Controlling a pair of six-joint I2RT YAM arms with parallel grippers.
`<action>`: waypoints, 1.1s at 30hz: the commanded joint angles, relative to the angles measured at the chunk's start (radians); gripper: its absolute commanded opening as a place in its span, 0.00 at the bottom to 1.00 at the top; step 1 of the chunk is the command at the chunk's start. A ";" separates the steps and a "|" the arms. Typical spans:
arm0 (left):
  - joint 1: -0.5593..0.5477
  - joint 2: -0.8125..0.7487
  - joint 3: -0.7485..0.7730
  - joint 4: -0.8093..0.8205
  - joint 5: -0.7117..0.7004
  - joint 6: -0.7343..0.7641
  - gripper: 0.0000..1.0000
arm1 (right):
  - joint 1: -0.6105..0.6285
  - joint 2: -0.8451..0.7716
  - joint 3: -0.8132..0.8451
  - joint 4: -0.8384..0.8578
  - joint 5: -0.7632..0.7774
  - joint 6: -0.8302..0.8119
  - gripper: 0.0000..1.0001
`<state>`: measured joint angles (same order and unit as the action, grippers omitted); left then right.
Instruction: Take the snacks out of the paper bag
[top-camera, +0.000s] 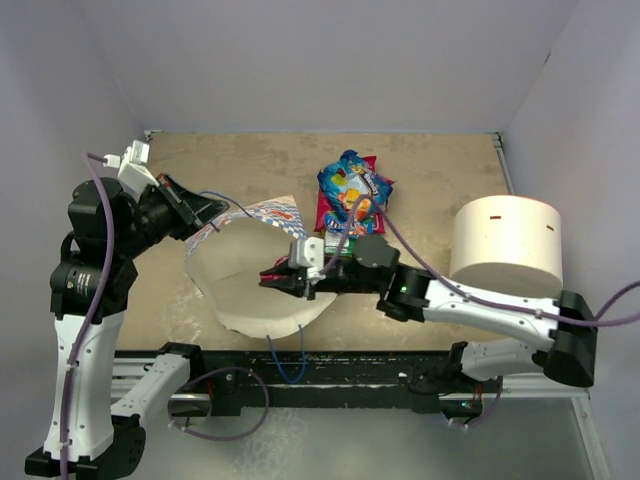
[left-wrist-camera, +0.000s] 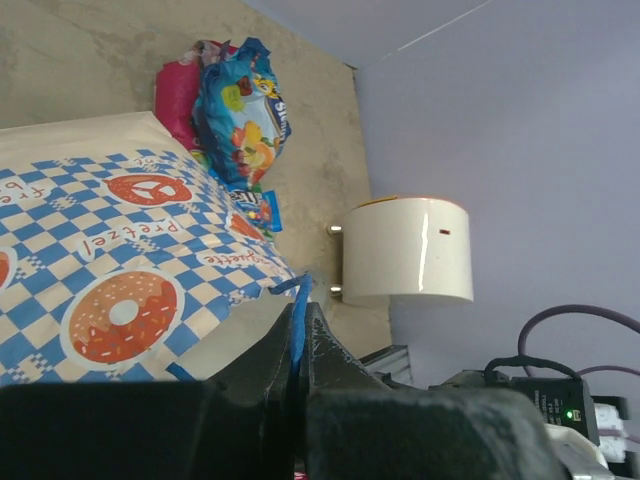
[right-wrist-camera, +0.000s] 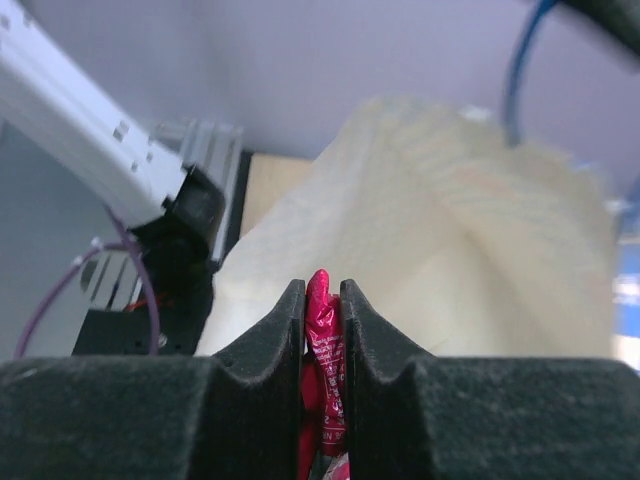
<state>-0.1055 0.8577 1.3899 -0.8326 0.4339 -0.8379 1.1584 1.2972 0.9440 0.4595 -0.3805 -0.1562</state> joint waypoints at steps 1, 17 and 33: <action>-0.002 -0.010 0.034 0.086 0.051 -0.131 0.00 | 0.001 -0.136 0.055 -0.098 0.195 0.000 0.00; -0.002 0.129 0.214 -0.040 -0.128 -0.274 0.00 | -0.050 -0.210 0.321 -0.091 0.731 0.024 0.00; 0.132 0.191 0.090 0.086 -0.094 -0.124 0.00 | -0.076 -0.282 0.277 -0.222 0.842 0.027 0.00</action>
<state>-0.0513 1.0595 1.4616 -0.7689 0.3225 -1.0191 1.0897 1.0290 1.2282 0.2440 0.4202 -0.1440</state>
